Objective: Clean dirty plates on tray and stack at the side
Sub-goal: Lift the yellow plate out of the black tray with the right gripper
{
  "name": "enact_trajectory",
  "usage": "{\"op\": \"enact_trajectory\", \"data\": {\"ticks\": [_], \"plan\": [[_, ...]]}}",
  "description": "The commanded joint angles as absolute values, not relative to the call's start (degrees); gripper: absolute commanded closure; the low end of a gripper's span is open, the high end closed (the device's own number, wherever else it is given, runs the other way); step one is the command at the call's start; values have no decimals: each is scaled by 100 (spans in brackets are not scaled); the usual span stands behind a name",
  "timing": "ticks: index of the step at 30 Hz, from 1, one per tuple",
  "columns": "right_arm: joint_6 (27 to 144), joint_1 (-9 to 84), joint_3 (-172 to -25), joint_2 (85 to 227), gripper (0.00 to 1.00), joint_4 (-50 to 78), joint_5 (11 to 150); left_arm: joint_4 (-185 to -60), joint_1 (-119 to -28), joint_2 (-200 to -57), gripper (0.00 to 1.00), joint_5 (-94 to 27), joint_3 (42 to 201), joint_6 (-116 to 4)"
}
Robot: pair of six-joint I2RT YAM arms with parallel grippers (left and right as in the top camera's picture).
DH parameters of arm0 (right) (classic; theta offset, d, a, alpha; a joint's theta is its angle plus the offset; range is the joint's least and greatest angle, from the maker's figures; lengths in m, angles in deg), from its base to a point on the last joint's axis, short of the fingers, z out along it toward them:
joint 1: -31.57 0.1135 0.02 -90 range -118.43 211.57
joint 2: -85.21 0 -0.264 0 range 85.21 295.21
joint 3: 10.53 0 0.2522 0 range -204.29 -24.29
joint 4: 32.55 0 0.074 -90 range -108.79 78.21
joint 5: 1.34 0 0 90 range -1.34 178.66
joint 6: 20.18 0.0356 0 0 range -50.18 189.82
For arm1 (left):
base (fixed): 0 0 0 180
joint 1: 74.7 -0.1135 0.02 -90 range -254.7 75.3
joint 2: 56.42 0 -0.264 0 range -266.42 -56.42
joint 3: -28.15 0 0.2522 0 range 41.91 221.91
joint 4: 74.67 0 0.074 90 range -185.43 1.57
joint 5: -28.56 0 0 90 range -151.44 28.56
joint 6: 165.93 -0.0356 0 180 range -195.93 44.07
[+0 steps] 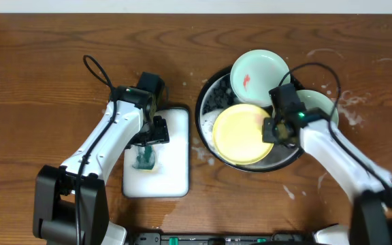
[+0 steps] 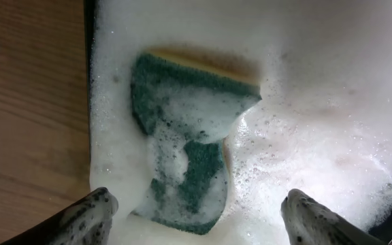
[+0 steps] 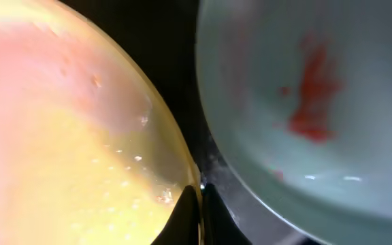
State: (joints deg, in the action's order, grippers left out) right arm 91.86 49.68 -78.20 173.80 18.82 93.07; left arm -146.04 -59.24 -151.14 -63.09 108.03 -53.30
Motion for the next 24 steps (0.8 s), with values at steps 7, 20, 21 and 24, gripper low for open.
{"op": "enact_trajectory", "data": {"ticks": [7,20,21,24], "plan": [[7847,5696,-7898,15831,99,1766,12011,-14617,-5941,-15039,19,-6336,10817,-5319],[5947,7154,-7898,15770,99,872,14789,-14617,-5941,-15039,19,-6336,10817,-5319],[5829,7292,-7898,15770,99,780,14937,-14617,-5941,-15039,19,-6334,10817,-5319],[5488,7692,-7898,15770,99,577,15486,-14617,-5941,-15039,18,-6336,10817,-5319]]}}
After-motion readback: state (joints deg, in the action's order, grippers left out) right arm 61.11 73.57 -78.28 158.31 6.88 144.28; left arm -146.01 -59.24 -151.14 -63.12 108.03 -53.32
